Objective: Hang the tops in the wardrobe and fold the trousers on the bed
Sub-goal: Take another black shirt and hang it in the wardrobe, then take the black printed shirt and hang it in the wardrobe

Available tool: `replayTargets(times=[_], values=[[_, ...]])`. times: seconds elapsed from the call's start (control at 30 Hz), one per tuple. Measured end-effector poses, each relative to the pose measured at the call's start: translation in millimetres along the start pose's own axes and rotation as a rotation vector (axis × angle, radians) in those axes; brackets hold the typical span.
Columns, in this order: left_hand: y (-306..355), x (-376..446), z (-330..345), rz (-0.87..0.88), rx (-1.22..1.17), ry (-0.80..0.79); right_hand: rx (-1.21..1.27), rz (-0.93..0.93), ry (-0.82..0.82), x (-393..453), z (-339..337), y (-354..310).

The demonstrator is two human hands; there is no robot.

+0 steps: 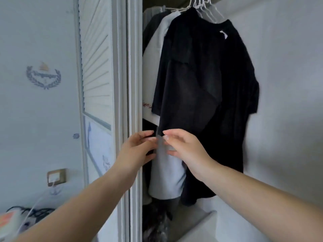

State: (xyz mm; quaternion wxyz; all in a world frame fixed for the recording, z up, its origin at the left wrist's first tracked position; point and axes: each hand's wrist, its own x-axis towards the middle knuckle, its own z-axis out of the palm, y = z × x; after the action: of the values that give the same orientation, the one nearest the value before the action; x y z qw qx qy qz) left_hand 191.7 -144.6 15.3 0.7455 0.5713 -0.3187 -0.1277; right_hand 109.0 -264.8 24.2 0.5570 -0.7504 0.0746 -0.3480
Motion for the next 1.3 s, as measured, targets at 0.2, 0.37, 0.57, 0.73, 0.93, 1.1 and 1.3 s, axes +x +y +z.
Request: replayTargets(times=[0.2,0.37,0.57,0.73,0.93,1.1,1.3], values=[[-34,-85,-79,-0.152,0.009,0.236,0.153,0.153,-0.216,-58,72,29],[-47,-174,-144,-0.240,-0.002,0.483,0.225,0.235,-0.414,-114,146,35],[-38,-304,-215,-0.290,0.041,0.725,0.233,0.297,-0.696,-204,230,23],[-21,-422,-255,-0.298,0.072,0.926,0.260,0.363,-0.905,-300,295,3],[17,-585,-285,-0.263,0.045,1.132,0.319,0.387,-1.147,-432,360,-45],[49,-718,-298,-0.248,0.047,1.339,0.365,0.396,-1.354,-540,414,-84],[78,-864,-306,-0.234,0.046,1.617,0.369,0.393,-1.643,-669,476,-129]])
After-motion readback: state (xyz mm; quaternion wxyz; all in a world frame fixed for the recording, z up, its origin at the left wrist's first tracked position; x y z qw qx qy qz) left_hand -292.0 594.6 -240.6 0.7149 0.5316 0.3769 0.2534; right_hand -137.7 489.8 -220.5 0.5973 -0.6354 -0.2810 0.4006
